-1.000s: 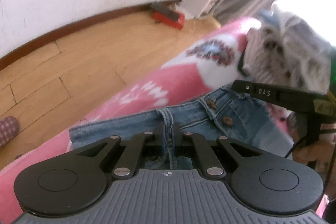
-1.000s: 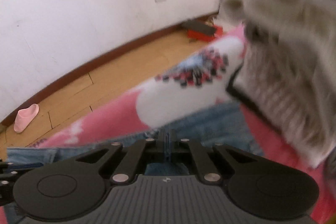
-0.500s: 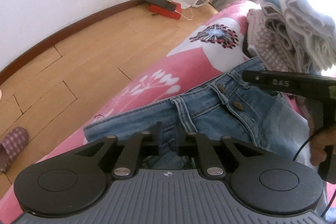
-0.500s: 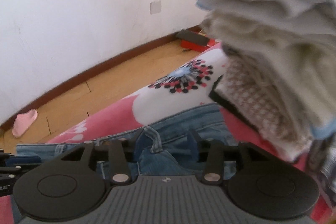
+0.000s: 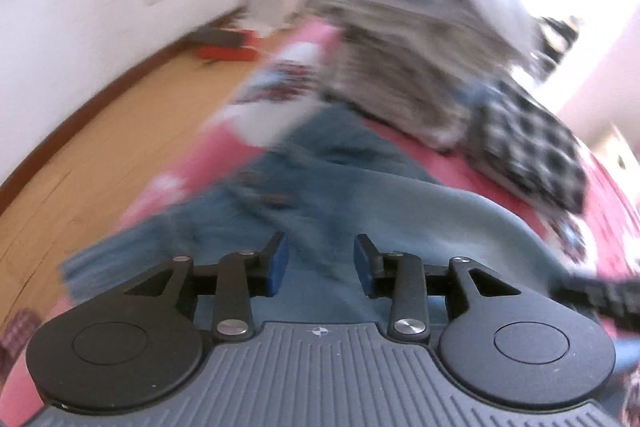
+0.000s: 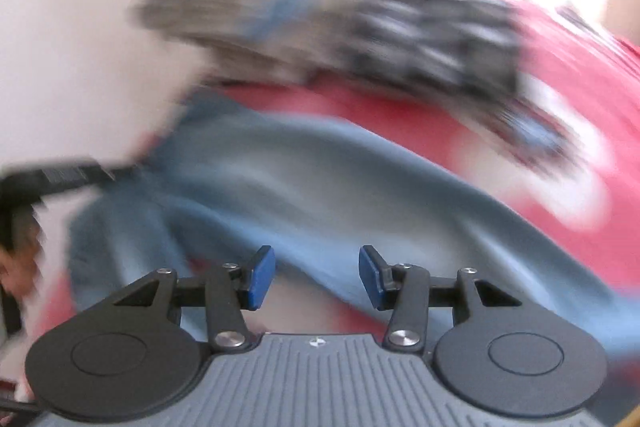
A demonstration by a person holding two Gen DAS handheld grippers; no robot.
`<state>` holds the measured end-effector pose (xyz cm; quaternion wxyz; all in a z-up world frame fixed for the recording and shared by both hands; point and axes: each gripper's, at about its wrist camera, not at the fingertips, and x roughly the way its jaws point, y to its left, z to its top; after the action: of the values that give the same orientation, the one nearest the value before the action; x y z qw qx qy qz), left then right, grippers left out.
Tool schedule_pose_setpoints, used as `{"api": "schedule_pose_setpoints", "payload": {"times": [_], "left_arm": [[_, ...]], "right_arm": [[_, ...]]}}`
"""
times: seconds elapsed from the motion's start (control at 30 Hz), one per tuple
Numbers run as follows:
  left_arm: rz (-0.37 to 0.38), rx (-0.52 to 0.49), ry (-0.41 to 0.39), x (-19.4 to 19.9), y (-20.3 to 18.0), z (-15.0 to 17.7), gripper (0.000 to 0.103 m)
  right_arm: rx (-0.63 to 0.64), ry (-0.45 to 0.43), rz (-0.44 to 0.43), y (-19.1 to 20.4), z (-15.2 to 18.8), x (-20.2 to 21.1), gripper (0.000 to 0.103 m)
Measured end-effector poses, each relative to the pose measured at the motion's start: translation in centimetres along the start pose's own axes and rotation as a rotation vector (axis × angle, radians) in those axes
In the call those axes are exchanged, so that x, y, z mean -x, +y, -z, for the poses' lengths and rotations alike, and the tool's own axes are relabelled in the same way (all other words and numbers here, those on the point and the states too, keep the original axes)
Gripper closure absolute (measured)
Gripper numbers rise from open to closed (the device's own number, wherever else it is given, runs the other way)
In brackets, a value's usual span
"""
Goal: Fold clothes
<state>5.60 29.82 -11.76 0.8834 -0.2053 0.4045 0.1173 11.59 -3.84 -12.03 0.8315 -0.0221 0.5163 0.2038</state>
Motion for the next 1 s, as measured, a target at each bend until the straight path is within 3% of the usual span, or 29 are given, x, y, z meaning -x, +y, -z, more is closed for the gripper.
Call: {"api": "schedule_pose_setpoints", "payload": {"times": [0.07,0.2,0.33,0.47,0.67,0.73,0.8,0.93,1.0], "left_arm": [[0.024,-0.054,0.021,-0.9,-2.7,0.1,0.067],[0.055,-0.122,0.087,-2.7,-7.1,1.0,0.067],[0.065,-0.194,0.168,-3.3,-10.3,3.0,0.067],[0.131,-0.330,0.237,-2.4,-13.9,5.9,0.067],[0.190,-0.474,0.307,-1.9,-19.1,10.1,0.067],[0.178,-0.477,0.304,-2.1,-20.3,10.7,0.067],[0.164,-0.448,0.301,-2.5,-20.7,11.0,0.067],[0.116,-0.371,0.298,-3.3,-20.1,10.7,0.067],[0.095,-0.361,0.293,-3.6,-19.8,10.4,0.067]], "right_arm": [[-0.149,0.024,0.082,-5.7,1.8,2.1,0.054],[-0.488,-0.011,0.194,-16.3,5.7,7.2,0.053],[-0.688,-0.058,0.242,-22.7,8.9,9.8,0.051],[-0.762,-0.101,0.236,-26.8,9.7,9.7,0.048],[-0.806,-0.090,0.160,-29.8,6.6,6.7,0.040],[-0.829,-0.087,0.119,-29.7,6.3,6.1,0.031],[-0.921,-0.070,0.124,-30.3,6.9,5.4,0.031],[-1.033,-0.107,0.240,-32.2,7.8,4.6,0.031],[-0.995,-0.116,0.308,-33.1,7.3,3.8,0.031]]}}
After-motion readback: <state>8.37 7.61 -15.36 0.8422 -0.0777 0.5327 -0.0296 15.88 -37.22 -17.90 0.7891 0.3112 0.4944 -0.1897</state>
